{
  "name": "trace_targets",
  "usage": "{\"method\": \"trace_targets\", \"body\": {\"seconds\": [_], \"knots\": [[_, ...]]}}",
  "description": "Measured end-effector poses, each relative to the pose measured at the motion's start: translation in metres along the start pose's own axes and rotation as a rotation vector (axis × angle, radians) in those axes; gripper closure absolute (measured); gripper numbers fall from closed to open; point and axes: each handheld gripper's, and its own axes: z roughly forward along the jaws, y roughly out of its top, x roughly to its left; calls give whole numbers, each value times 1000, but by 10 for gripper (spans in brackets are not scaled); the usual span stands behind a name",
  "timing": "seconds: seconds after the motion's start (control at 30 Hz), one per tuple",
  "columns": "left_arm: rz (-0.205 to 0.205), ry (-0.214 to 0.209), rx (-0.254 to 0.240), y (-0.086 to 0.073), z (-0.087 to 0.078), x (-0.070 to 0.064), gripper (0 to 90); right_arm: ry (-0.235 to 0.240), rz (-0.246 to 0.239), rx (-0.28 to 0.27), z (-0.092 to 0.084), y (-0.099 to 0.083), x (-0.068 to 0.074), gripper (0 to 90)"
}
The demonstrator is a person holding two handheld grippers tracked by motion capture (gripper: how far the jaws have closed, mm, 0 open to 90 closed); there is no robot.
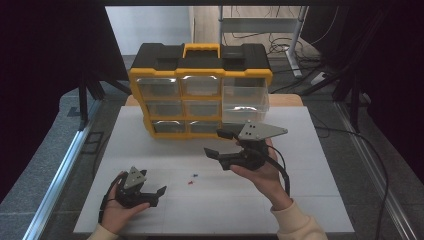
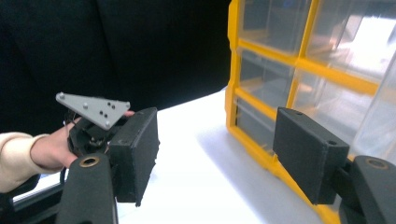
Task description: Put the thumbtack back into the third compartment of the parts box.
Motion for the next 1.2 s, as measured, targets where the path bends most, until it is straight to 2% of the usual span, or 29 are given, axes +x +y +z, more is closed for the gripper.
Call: {"method": "trace_targets", "body": {"seconds": [0.27, 0.47, 0.63, 0.97, 1.2], "knots": [[-3, 0, -6, 0, 0, 0, 93, -8, 23, 62, 15, -23, -6, 309], [6, -3, -3, 0, -1, -1, 93, 0, 42, 139, 41, -46, -7, 312], [4, -3, 0, 0, 0, 0, 93, -4, 25, 206, 63, -64, -9, 313], [5, -6, 0, 0, 0, -1, 93, -3, 74, 288, 88, -89, -16, 320], [5, -4, 1, 0, 0, -1, 93, -18, 43, 338, 101, -100, -19, 321]]}}
